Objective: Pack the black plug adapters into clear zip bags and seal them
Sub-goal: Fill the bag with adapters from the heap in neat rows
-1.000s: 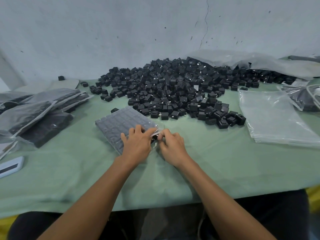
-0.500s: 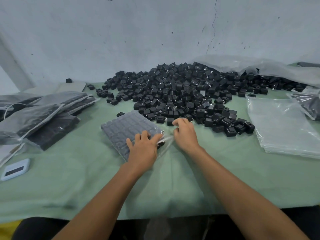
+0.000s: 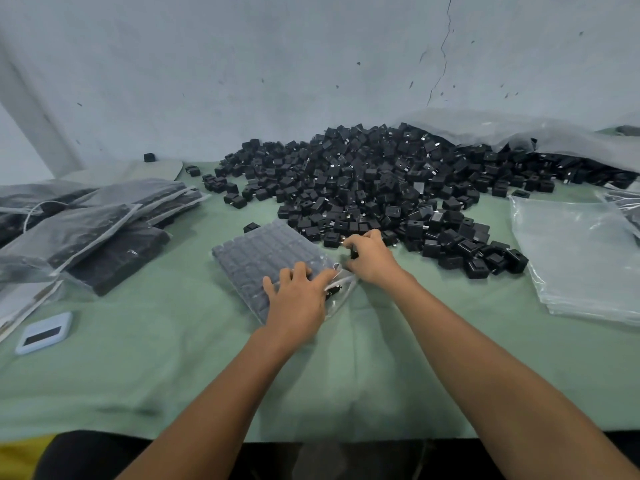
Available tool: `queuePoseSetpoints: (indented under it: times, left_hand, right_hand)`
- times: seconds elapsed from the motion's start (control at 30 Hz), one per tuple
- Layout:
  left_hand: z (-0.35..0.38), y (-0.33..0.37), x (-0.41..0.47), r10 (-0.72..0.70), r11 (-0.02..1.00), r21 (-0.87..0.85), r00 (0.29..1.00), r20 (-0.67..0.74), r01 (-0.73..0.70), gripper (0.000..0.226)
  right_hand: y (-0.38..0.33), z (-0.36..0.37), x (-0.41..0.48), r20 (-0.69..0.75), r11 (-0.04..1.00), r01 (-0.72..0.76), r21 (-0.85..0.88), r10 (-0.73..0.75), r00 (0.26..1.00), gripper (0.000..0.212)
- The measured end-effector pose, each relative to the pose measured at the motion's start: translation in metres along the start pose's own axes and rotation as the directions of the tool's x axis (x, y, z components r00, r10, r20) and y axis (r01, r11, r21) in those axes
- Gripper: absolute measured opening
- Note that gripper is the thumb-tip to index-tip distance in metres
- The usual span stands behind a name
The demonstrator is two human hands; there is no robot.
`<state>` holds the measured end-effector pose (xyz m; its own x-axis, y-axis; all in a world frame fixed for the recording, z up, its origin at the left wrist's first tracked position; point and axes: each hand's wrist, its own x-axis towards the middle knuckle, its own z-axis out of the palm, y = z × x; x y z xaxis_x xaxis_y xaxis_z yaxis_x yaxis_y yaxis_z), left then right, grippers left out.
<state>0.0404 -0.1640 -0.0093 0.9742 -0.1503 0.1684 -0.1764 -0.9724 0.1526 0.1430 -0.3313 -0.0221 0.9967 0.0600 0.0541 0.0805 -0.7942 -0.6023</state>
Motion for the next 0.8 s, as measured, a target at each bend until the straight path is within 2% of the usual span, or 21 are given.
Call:
queuePoseSetpoints:
  times: [0.2,0.3,0.4,0.5,0.67,0.8]
  left_hand:
    - [-0.009,0.002,0.001,-0.011,1.0,-0.007,0.998,0.065,0.011,0.042]
    - [-0.019,0.005,0.008,-0.019,1.0,-0.013,0.99,0.139,0.021,0.042]
    - [-0.031,0.01,0.018,-0.042,0.997,-0.052,0.97,0.239,0.056,0.039]
    - [-0.036,0.017,0.027,-0.057,0.996,-0.055,0.96,0.273,0.075,0.031]
    - [-0.033,0.027,0.031,-0.083,0.993,-0.071,0.977,0.197,0.099,0.014]
    - [-0.035,0.032,0.032,-0.106,0.988,-0.089,0.978,0.18,0.124,0.012]
  right_hand:
    - [0.009,-0.013,-0.042,-0.212,0.96,-0.011,0.281,0.073,0.974,0.027]
    - [0.005,-0.016,-0.078,-0.272,0.859,-0.034,0.511,0.199,0.941,0.023]
    - [0.005,-0.013,-0.11,-0.216,0.746,-0.03,0.665,0.231,0.949,0.026]
    - [0.005,-0.007,-0.125,-0.183,0.76,-0.022,0.65,0.185,0.966,0.03]
    - [-0.004,0.007,-0.122,-0.168,0.802,0.031,0.596,0.087,0.982,0.029]
    - [-0.009,0.016,-0.114,-0.187,0.79,0.015,0.613,0.126,0.974,0.027]
